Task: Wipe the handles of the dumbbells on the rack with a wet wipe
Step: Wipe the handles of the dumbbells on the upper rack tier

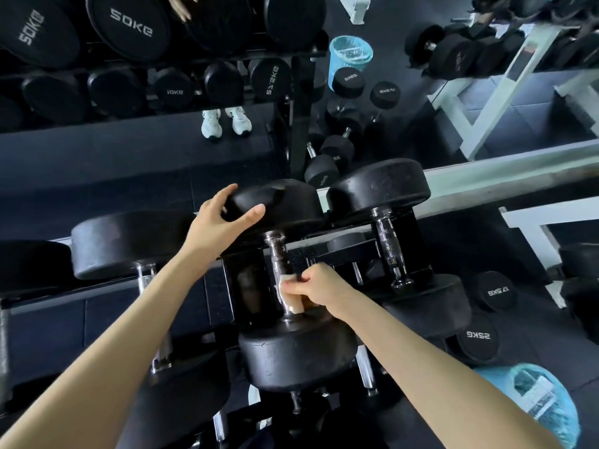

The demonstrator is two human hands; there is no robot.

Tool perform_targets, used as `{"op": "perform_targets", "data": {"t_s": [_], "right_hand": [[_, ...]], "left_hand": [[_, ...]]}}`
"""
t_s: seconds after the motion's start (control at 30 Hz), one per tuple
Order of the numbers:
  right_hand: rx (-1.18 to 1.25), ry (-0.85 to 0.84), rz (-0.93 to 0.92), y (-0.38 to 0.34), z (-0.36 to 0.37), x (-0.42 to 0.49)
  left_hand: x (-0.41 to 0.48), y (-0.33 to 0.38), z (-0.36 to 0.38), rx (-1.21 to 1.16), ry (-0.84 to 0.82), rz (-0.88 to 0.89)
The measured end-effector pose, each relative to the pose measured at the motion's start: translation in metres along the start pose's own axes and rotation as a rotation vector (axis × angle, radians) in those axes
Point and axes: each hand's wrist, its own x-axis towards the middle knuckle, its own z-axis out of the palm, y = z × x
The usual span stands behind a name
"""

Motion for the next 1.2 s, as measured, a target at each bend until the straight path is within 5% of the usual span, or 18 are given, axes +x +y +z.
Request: {"op": "perform_targets", "data": {"t_s": [0.2,0.57,0.83,0.97,1.2], "right_hand": [[0.325,-0.171,0.012,0.008,-0.004,0.013],[0.568,-0.131,0.010,0.006,-0.002,0.022],[0.021,0.380,-0.131,-0.027,0.027,0.041],[-0.048,0.511,-0.140,-0.028,0.037,0.041],[0.390,0.060,-0.075,-0.024,0.003,0.054]], "left_hand": [[0.000,-0.007,-0.002,-0.203,-0.112,0.013],[-0.001,-0.006,0.005,-0.281,-0.104,0.028],[-0.003,-0.002,0.004,-0.304,-0.106,0.020],[-0.003,-0.002,0.004,-0.303,-0.099,0.020],[-0.003,-0.003,0.006,-0.313,-0.083,0.030]]}}
